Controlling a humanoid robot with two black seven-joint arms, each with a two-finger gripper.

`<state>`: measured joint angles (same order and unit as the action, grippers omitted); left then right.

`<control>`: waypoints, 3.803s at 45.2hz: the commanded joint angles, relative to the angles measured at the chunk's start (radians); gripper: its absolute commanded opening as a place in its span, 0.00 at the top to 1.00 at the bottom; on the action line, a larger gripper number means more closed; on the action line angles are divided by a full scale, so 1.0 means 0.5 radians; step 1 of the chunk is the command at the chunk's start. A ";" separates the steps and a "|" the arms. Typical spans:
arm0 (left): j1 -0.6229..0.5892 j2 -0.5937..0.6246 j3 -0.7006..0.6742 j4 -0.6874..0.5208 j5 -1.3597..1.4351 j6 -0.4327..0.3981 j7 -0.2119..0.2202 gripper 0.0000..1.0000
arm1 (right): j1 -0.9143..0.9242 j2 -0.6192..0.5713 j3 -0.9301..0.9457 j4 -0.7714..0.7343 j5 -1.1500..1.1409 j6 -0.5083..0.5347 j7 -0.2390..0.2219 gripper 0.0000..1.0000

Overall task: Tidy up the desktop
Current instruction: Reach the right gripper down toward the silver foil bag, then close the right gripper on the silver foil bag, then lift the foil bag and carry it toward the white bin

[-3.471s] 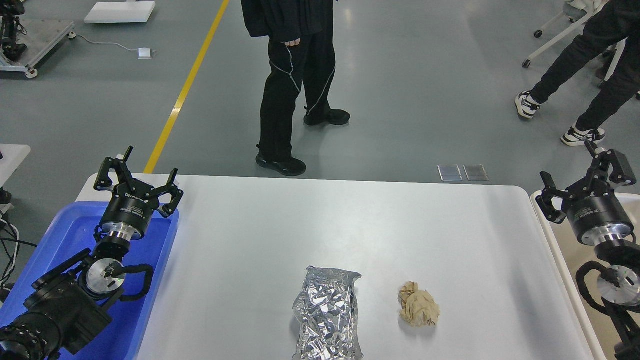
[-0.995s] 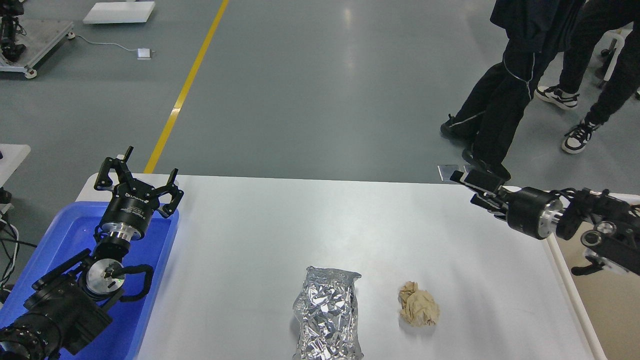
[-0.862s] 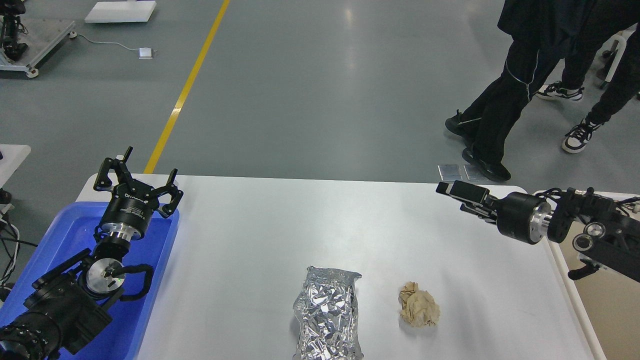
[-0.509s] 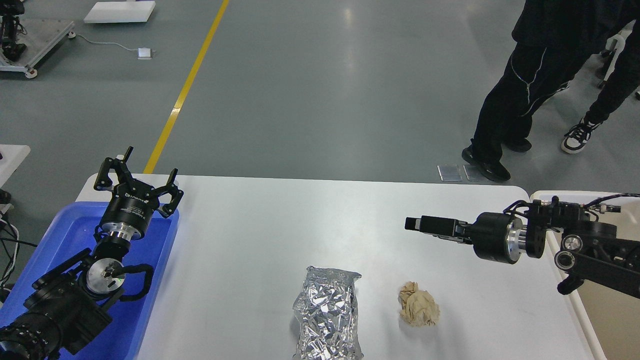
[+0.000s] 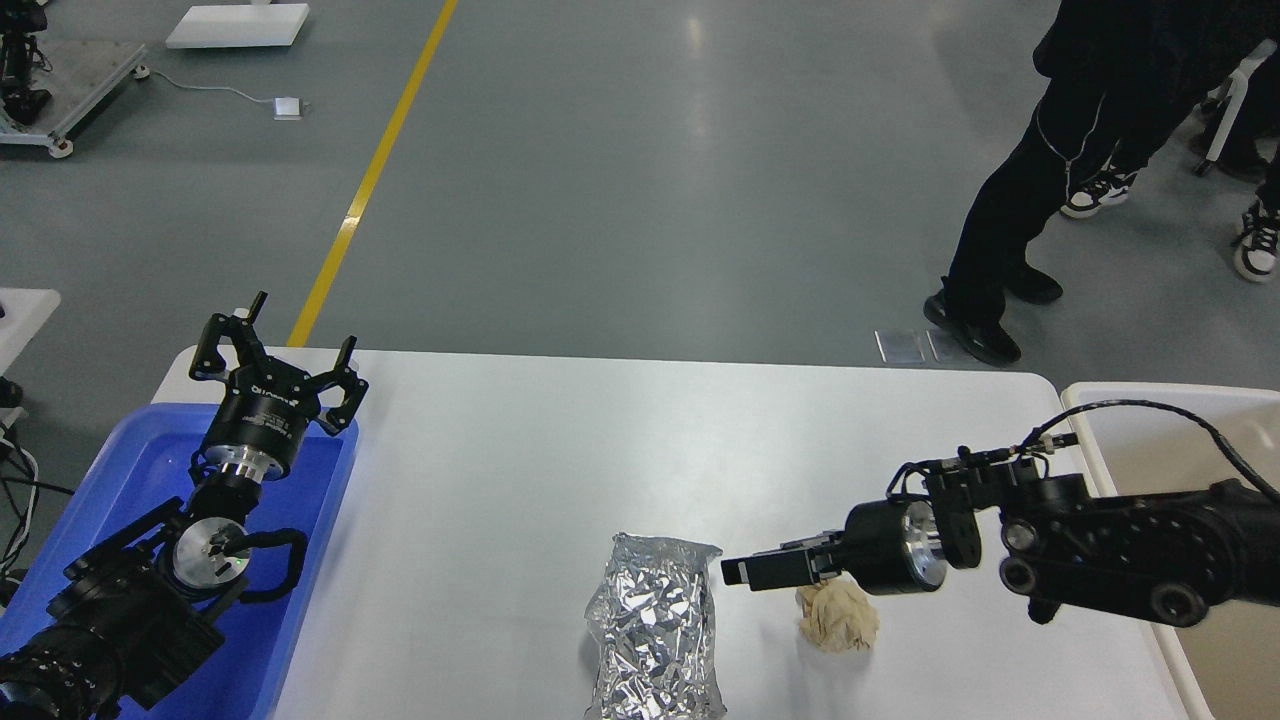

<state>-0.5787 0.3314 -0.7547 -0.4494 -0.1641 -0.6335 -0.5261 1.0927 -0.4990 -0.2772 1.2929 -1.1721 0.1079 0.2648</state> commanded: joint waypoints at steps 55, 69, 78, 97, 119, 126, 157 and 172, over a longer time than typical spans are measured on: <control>0.001 0.000 0.000 0.000 0.000 0.000 0.000 0.00 | -0.351 0.584 -0.124 -0.564 -0.076 -0.240 0.001 0.06; 0.001 0.000 0.000 0.000 0.000 0.000 0.000 0.00 | -0.372 0.584 -0.243 -0.628 -0.245 -0.421 0.007 0.67; 0.001 0.000 0.000 0.000 0.000 0.000 0.000 0.00 | -0.360 0.584 -0.243 -0.629 -0.251 -0.418 0.007 1.00; -0.002 0.000 0.000 0.000 0.000 0.000 0.000 0.00 | -0.332 0.578 -0.216 -0.625 -0.224 -0.406 0.007 1.00; 0.001 0.000 0.000 0.000 0.000 0.000 0.000 0.00 | -0.026 0.225 0.002 -0.165 0.034 -0.351 0.007 1.00; 0.001 0.000 0.000 0.000 0.000 0.000 0.000 0.00 | 0.097 0.096 0.115 -0.125 0.218 -0.213 0.007 1.00; 0.001 0.000 0.000 0.000 0.000 0.000 0.000 0.00 | 0.468 -0.263 0.383 -0.229 0.930 0.189 -0.008 1.00; 0.001 0.000 0.000 0.000 0.000 0.000 0.000 0.00 | 0.487 -0.401 0.392 -0.677 1.166 0.244 -0.008 1.00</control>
<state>-0.5783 0.3313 -0.7547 -0.4494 -0.1642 -0.6335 -0.5262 1.3215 -0.6513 -0.0856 1.0948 -0.6749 0.2024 0.2612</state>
